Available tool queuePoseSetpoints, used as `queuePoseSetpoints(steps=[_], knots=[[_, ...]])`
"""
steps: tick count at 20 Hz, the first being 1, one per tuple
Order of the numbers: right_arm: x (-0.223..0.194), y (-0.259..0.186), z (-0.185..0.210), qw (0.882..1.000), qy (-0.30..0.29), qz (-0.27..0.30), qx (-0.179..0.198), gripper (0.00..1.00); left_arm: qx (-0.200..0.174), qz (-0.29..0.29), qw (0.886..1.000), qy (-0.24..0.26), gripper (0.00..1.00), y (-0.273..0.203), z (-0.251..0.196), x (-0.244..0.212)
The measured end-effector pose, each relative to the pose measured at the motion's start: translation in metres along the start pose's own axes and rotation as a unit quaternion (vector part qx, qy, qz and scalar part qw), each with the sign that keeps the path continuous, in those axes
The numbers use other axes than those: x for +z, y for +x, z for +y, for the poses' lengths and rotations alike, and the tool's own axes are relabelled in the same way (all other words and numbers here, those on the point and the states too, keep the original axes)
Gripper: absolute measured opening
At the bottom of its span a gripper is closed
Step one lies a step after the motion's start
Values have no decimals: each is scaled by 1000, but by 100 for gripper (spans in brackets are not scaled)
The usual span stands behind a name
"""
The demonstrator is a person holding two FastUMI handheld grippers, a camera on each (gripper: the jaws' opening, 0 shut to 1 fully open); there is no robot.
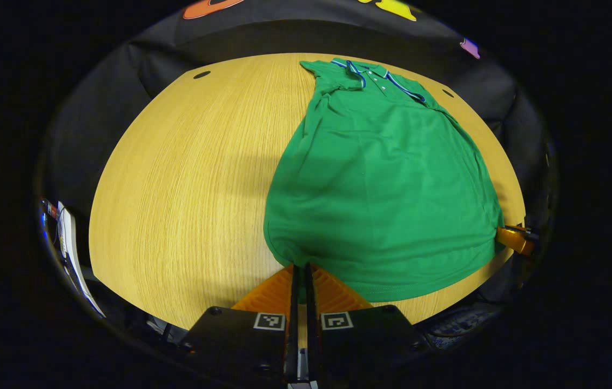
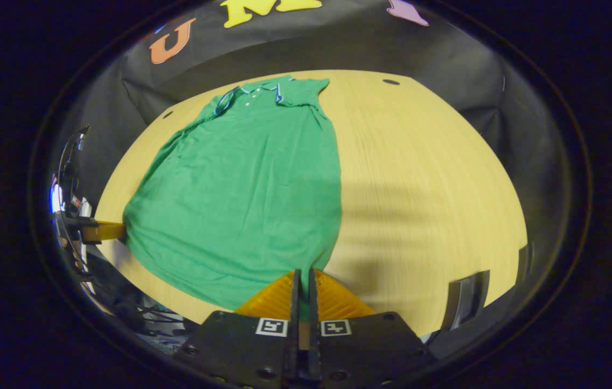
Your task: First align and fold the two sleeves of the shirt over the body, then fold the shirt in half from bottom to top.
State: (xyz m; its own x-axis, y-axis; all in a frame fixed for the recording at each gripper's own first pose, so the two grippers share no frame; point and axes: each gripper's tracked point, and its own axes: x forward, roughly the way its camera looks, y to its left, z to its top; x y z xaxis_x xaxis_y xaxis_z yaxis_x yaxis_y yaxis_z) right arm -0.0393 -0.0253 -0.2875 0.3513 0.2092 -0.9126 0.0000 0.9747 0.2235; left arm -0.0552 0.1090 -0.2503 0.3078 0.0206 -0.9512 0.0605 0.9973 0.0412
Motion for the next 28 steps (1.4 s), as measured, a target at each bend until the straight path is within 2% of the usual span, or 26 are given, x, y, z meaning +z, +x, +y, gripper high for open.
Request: queuePoseSetpoints(steps=[3, 4, 5, 6, 9, 15, 18, 22, 24, 26, 28], knots=[[8, 5, 3, 997, 28, 48, 47, 6, -6, 4, 1000, -1, 6, 2, -6, 9], [11, 1, 2, 995, 40, 54, 67, 0, -9, 0, 1000, -4, 5, 3, -8, 11], [12, 0, 3, 994, 48, 55, 85, 3, -11, -5, 1000, -5, 4, 3, -9, 12], [13, 0, 4, 992, 53, 53, 97, 0, -12, -7, 1000, -7, 4, 3, -8, 12], [14, 2, 4, 991, 47, 50, 114, 0, -20, -14, 999, -21, 4, 2, -9, 13], [26, -10, 0, 994, 23, 21, 103, 0, -40, -72, 997, -5, 4, -13, -20, 42], [45, -21, -3, 996, 9, -8, 90, 0, -33, -105, 994, 13, 4, -24, -20, 63], [85, -41, -4, 995, -12, -64, 73, 2, -16, -153, 987, 38, 4, -40, -18, 97], [108, -51, -3, 993, -19, -91, 67, 0, -13, -177, 983, 45, 4, -44, -20, 118], [132, -57, 1, 991, -25, -116, 64, 0, -9, -205, 978, 46, 3, -49, -21, 142], [155, -59, 7, 989, -22, -132, 67, 0, 10, -241, 969, 48, 4, -53, -15, 169]])
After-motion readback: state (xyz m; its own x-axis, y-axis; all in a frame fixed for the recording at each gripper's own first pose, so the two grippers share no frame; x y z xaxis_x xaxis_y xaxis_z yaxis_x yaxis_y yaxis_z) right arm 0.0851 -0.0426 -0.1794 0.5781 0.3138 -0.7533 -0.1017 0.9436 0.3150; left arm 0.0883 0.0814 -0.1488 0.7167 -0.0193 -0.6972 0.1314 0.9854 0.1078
